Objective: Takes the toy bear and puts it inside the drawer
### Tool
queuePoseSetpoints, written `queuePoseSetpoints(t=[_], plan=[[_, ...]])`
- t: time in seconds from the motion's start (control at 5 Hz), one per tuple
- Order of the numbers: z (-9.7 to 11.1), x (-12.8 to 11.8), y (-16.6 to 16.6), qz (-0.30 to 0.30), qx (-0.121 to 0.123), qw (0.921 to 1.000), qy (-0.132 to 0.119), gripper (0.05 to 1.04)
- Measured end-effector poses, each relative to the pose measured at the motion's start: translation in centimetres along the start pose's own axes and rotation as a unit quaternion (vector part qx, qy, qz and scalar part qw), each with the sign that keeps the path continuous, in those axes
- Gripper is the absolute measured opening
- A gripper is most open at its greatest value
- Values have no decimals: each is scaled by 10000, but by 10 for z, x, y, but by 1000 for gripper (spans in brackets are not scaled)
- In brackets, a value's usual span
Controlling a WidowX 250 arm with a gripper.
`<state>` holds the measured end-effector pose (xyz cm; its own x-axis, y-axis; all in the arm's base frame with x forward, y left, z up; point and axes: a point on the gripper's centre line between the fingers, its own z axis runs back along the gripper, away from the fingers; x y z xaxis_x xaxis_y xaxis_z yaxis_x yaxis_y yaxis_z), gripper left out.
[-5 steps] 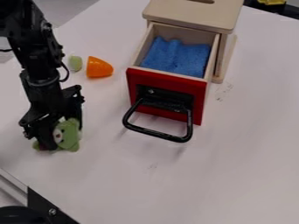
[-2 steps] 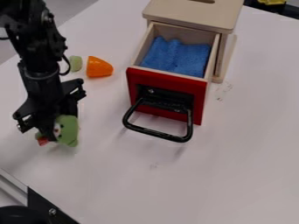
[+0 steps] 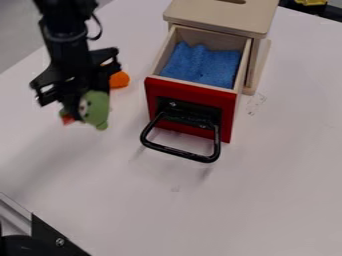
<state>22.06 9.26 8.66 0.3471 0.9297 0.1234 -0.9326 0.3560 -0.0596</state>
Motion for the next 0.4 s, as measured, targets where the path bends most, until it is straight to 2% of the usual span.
queuePoseSetpoints(t=[0.4], plan=[[49, -17, -72, -690, -671, 9953, -131, 482]])
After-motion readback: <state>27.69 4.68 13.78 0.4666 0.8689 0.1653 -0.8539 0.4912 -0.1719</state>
